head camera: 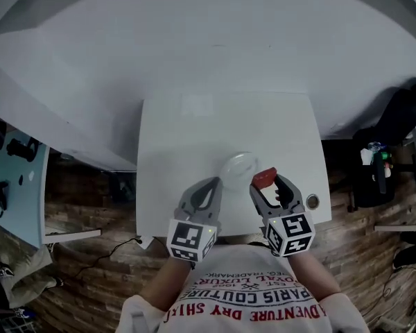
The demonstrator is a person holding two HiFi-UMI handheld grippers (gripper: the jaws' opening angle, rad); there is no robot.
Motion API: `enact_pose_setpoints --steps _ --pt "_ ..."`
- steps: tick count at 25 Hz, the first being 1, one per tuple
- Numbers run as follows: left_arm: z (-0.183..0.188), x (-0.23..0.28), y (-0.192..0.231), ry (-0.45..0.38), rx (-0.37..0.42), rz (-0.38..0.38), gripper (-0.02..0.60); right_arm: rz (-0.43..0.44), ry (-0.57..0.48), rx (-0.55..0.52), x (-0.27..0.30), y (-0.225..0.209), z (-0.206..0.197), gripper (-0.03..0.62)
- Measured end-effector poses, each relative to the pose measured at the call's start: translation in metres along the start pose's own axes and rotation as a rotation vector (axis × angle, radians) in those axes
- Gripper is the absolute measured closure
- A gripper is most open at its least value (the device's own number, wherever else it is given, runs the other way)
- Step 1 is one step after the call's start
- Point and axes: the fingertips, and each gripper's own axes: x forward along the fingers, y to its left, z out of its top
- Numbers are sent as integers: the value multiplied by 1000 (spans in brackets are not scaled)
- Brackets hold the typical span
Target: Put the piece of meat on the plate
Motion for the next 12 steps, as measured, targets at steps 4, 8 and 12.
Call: enact_pose_setpoints --steps 4,8,12 --pt "-9 12 17 32 -10 0 575 -2 77 -3 25 -3 -11 315" --pt "-18 22 23 56 -37 17 575 17 165 -24 48 -10 -27 315" --pt "-35 32 30 92 -56 44 575 38 242 -78 71 -11 -49 315"
